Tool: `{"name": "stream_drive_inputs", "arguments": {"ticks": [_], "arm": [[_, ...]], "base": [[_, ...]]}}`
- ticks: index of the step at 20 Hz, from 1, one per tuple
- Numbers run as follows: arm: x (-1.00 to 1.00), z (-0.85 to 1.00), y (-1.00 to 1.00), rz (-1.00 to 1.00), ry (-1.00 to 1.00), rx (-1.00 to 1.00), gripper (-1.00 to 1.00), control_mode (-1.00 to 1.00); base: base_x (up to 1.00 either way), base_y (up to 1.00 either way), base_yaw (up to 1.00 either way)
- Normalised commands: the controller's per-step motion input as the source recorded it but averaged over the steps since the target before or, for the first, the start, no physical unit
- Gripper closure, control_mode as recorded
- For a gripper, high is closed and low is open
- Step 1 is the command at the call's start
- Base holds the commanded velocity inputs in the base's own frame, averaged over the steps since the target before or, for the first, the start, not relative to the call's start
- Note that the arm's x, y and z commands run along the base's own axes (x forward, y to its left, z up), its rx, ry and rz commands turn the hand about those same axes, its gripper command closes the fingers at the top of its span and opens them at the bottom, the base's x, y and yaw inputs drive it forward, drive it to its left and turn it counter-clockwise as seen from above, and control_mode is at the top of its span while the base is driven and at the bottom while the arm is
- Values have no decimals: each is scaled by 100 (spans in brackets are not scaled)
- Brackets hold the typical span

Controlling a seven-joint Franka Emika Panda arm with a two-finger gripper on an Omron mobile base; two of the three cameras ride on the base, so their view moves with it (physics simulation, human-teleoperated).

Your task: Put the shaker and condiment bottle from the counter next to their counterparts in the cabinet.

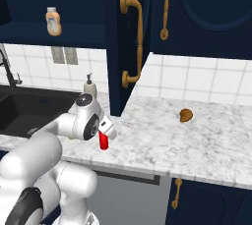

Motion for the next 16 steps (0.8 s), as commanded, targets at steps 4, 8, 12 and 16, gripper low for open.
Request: {"name": "stream_drive_inputs", "arguments": {"ticks": [4, 8, 12, 16], "arm": [[0, -42, 0, 0, 0, 0, -100, -100], [0, -41, 0, -1, 0, 0, 100, -100], [0, -39, 0, -2, 0, 0, 100, -100], [0, -27, 0, 0, 0, 0, 100, -100]], "base": [[0, 0, 0], [0, 0, 0], [0, 0, 0], [0, 0, 0]]}}
